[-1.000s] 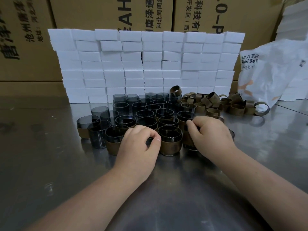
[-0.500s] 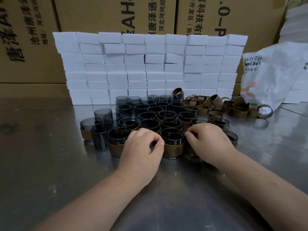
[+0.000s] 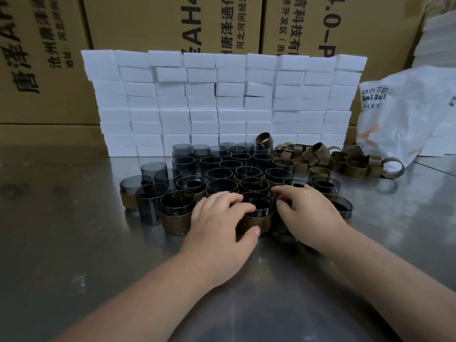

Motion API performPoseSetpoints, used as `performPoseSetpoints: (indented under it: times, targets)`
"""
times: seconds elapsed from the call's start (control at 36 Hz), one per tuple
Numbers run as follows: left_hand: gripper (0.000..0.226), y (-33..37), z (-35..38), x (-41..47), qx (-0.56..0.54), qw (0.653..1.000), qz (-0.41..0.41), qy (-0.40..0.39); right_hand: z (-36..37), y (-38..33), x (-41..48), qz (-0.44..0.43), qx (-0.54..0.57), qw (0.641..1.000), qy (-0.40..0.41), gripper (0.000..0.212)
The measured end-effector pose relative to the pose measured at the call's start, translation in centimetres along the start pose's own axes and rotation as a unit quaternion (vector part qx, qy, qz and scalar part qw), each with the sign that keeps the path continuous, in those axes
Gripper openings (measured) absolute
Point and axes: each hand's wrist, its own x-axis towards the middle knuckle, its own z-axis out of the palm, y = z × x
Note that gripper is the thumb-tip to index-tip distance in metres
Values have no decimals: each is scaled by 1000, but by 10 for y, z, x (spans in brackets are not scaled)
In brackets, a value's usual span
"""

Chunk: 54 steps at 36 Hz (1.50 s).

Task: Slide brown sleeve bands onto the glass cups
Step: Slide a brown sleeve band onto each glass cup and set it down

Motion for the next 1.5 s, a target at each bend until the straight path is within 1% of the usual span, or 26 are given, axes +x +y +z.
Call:
performPoseSetpoints:
  times: [0.08, 0.17, 0.22, 0.28, 0.33, 0.42, 0.47, 0.5, 0.56, 0.58, 0.61, 0.67, 0.69, 0.72, 0.75, 0.89, 1.0, 1.06, 1.11, 1.22, 1.33, 1.36, 1.44, 1.5]
  targets:
    - [47, -2, 2, 0, 33, 999, 7, -37, -2, -1, -1, -6, 9, 1000, -28, 46]
    - [50, -3, 3, 0, 44, 998, 9, -43, -1, -2, -3, -22, 15, 998, -59, 52]
    - [51, -4, 3, 0, 49, 998, 11, -42, -2, -4, -4, -26, 20, 998, -60, 53]
    - [51, -4, 4, 0, 52, 998, 9, -40, -4, -5, -5, -24, 28, 999, -10, 49]
    - [51, -5, 4, 1, 54, 998, 8, -38, -7, -4, -4, -17, 43, 996, 77, 42]
    - [51, -6, 4, 0, 48, 998, 8, -40, -17, 6, -1, 22, 88, 976, 200, 30]
    - [50, -7, 3, 0, 42, 998, 8, -41, -26, 20, 5, 74, 145, 950, 267, 22]
    - [49, -7, 3, 0, 41, 998, 8, -41, -30, 31, 9, 112, 182, 930, 298, 20]
    - [48, -7, 3, 0, 43, 998, 8, -39, -31, 60, 13, 216, 240, 886, 333, 20]
    - [48, -7, 3, 0, 44, 998, 7, -39, -28, 75, 13, 270, 241, 874, 325, 26]
    - [48, -7, 3, 0, 46, 998, 7, -38, -22, 90, 11, 316, 228, 873, 295, 30]
    - [48, -6, 3, 1, 47, 998, 7, -35, -8, 113, 10, 374, 197, 887, 186, 22]
    - [47, -6, 3, 1, 47, 998, 7, -34, -2, 118, 10, 381, 191, 895, 132, 18]
    - [47, -6, 3, 1, 47, 998, 8, -33, 4, 122, 12, 372, 192, 902, 106, 20]
    - [47, -6, 3, 1, 48, 998, 8, -32, 7, 124, 15, 362, 198, 905, 100, 22]
    - [46, -5, 2, 1, 47, 998, 0, -32, 13, 133, 19, 350, 196, 907, 126, 26]
    - [45, -5, 2, 1, 47, 998, -1, -32, 13, 139, 24, 331, 185, 918, 114, 26]
    - [44, -5, 3, 1, 48, 998, -1, -31, 9, 143, 29, 304, 143, 938, 85, 25]
    - [42, -6, 4, 1, 48, 999, 0, -24, 3, 151, 37, 276, 80, 956, 52, 19]
    - [39, -4, 7, 4, 35, 999, -6, 7, -13, 163, 67, 252, 14, 967, 42, 29]
    - [30, -3, 11, 5, 39, 998, -8, 43, -22, 168, 109, 230, -3, 973, -15, 24]
    - [30, -3, 11, 5, 37, 998, -8, 46, -22, 167, 119, 230, 3, 973, -26, 26]
    - [35, -4, 11, 5, 35, 998, -6, 43, -16, 160, 141, 238, 21, 968, -75, 41]
    - [36, -4, 11, 4, 38, 998, -7, 41, -9, 154, 149, 241, -19, 960, -141, 50]
